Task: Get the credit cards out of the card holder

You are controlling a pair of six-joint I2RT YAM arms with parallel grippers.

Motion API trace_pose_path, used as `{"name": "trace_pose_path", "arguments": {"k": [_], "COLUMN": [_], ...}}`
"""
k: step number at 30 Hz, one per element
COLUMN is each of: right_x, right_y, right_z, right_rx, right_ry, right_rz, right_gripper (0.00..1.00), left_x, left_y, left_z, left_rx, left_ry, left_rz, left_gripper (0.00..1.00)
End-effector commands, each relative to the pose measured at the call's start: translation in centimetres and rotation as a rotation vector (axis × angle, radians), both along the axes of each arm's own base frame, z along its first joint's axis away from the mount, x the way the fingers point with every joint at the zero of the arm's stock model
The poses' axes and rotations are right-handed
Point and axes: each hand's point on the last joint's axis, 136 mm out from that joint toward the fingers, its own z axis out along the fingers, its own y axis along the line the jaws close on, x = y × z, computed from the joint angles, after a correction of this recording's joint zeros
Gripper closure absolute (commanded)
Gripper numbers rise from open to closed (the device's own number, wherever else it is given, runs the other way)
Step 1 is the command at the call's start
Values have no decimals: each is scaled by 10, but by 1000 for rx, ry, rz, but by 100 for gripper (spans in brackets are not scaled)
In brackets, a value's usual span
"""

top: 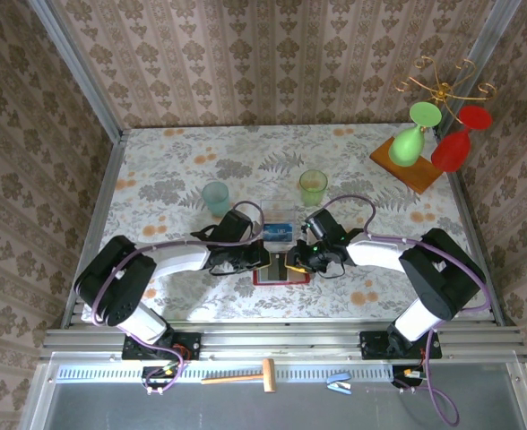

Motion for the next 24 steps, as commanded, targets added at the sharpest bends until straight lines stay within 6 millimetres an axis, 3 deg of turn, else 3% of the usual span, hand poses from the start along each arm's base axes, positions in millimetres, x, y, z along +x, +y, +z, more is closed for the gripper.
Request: {"name": "trace_pose_path", "arguments": {"k": [1,24], "right_x": [2,0], "right_y": [3,9], "right_z": [6,-9], "right_rx": [49,85], "right_ry": [-7,39], "right_rz": [-8,-6], "right_gripper": [75,75], "left_x": [-2,-6], "left_y": [3,9], "left_z": [-4,-19], "left_rx": [42,88], "left_ry": [-10,18], "left_rz": [-29,-37], "left_gripper": [95,96]}}
